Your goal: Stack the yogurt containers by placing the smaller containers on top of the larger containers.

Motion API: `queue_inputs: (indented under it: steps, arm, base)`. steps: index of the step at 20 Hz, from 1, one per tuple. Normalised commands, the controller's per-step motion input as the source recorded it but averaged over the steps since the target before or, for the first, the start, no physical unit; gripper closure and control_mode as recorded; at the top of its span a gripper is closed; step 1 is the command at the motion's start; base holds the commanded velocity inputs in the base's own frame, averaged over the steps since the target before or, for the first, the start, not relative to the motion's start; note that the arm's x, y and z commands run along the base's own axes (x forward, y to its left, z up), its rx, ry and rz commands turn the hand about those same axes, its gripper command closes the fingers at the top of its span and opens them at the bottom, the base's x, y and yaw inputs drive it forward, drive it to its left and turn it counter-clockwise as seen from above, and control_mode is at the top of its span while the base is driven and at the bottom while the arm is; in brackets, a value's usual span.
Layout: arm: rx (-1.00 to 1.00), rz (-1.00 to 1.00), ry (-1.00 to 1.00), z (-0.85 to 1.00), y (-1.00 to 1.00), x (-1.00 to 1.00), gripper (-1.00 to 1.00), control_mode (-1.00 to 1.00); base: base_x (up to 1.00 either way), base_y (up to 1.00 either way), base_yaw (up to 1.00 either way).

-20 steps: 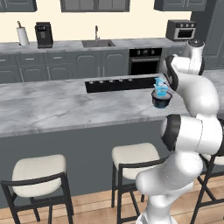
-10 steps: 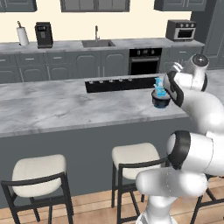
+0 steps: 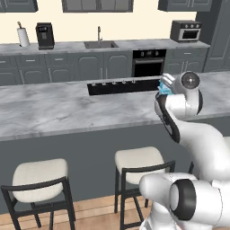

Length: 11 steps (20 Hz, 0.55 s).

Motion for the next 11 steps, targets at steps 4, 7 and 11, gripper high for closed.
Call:
queue_inputs:
  steps: [4,7,11]
  arm:
    - [-0.22,0.13,0.0,0.08,0.83,-0.36,-1.0,-1.0]
    - [-0.2,0.13,-0.04,0.07,0.8,-0.46,-1.0,-1.0]
    - [-0.18,0.1,-0.13,0.02,0.66,-0.57,-1.0,-1.0]
  base:
    - [0.0,0.0,0.0]
    - [0.0,0.0,0.0]
    - [0.0,0.0,0.0]
